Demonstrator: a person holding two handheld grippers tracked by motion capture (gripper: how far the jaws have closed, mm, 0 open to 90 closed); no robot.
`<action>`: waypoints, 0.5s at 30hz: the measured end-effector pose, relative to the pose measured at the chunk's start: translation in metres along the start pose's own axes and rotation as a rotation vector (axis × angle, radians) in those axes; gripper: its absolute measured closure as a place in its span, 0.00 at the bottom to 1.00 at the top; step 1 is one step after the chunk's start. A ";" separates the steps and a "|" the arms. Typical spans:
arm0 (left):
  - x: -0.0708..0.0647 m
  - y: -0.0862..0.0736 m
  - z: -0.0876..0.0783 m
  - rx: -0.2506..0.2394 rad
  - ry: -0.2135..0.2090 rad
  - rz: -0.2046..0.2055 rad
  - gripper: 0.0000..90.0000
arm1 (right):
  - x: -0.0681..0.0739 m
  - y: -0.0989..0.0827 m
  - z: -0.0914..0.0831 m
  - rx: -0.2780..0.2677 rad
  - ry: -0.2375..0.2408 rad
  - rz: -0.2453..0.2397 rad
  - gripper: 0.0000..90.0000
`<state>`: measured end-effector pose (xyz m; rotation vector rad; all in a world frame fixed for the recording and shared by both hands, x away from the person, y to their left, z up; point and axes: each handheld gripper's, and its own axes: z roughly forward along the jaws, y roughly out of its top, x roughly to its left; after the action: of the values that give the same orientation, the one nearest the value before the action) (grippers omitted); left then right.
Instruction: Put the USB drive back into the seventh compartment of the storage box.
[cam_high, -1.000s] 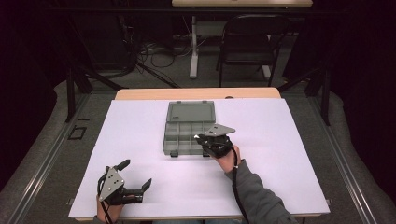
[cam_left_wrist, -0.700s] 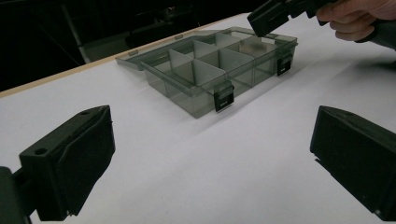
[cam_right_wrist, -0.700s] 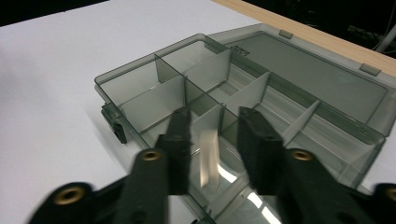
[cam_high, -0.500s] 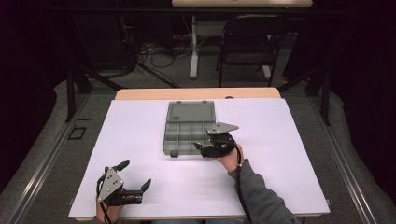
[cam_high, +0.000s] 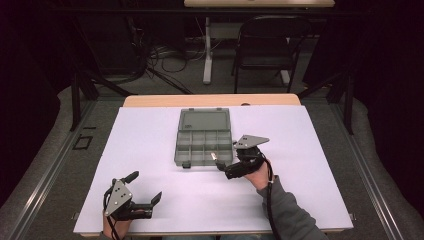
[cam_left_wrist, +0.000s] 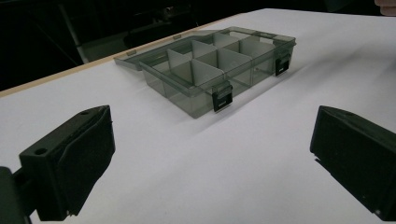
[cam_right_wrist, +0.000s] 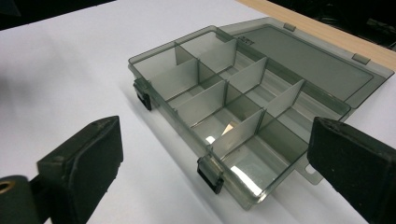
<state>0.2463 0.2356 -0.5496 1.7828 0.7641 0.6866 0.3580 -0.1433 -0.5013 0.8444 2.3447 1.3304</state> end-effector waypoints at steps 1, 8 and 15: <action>0.000 0.000 0.000 0.001 0.000 -0.001 0.00 | 0.000 0.000 -0.002 -0.004 0.001 -0.001 0.02; 0.000 0.000 -0.001 -0.001 0.000 -0.001 0.00 | 0.003 -0.009 -0.019 -0.019 0.005 -0.008 0.01; -0.001 0.000 0.000 0.004 -0.004 0.005 0.00 | 0.000 -0.022 -0.041 -0.033 -0.008 -0.003 0.00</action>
<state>0.2462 0.2349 -0.5497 1.7895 0.7593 0.6853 0.3291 -0.1796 -0.4992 0.8339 2.3105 1.3588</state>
